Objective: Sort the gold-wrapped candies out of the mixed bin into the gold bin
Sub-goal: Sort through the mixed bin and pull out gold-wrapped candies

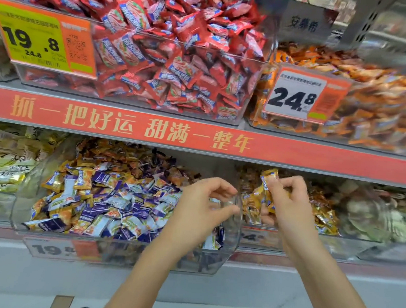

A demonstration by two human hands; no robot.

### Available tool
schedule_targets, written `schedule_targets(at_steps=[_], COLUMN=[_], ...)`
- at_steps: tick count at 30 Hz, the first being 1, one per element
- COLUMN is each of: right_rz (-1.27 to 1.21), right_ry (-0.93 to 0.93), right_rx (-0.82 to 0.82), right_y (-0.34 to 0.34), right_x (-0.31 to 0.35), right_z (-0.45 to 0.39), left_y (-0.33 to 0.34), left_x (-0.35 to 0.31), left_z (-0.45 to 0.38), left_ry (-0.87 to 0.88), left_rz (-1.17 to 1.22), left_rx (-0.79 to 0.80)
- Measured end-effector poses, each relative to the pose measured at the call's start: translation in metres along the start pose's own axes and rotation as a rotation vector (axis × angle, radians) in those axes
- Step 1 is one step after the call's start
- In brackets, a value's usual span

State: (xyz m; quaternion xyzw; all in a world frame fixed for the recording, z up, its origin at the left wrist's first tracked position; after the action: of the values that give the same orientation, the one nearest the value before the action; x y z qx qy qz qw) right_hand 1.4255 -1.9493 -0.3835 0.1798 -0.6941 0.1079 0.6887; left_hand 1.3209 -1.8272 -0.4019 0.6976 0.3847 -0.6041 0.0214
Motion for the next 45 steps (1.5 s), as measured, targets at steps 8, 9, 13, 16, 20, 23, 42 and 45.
schedule_targets(at_steps=[8, 9, 13, 16, 20, 23, 42, 45], right_rz=[0.886, 0.858, 0.688, 0.796, 1.049, 1.261, 0.938, 0.752], right_ry=[-0.064, -0.164, -0.547, -0.584, -0.392, -0.198, -0.187, -0.112], right_rx=[0.245, 0.198, 0.216, 0.519, 0.645, 0.731, 0.971, 0.854], right_y=[-0.064, -0.060, -0.002, 0.064, 0.140, 0.172, 0.223, 0.209], right_x=[-0.020, -0.016, 0.003, -0.009, -0.025, -0.047, -0.067, -0.061], right_z=[-0.055, -0.048, 0.009, 0.018, -0.027, -0.063, -0.030, -0.037], left_y=[-0.069, -0.082, -0.108, -0.114, -0.123, -0.136, -0.193, -0.188], left_x=[0.024, 0.030, 0.048, 0.059, 0.067, 0.069, 0.078, 0.084], left_z=[0.005, 0.008, 0.018, 0.025, 0.032, 0.036, 0.070, 0.067], left_ry=[-0.005, -0.031, -0.096, -0.143, -0.167, -0.184, -0.180, -0.192], left_rz=[-0.571, -0.610, -0.635, -0.592, -0.608, -0.606, -0.534, -0.643], left_rx=[-0.001, -0.029, -0.137, -0.160, -0.146, -0.210, -0.477, -0.334])
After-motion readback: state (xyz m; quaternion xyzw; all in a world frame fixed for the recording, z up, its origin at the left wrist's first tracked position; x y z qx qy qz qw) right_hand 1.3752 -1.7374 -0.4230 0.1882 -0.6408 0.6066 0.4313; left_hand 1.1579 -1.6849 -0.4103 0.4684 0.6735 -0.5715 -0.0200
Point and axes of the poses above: each hand's wrist, its own z-axis away from the middle knuckle, its own y-axis out of the palm, x = y × z, the point moved 3 cm from there along -z, towards the middle knuckle, and after that the axes turned 9 degrees about -z, right-handed, at the moved point
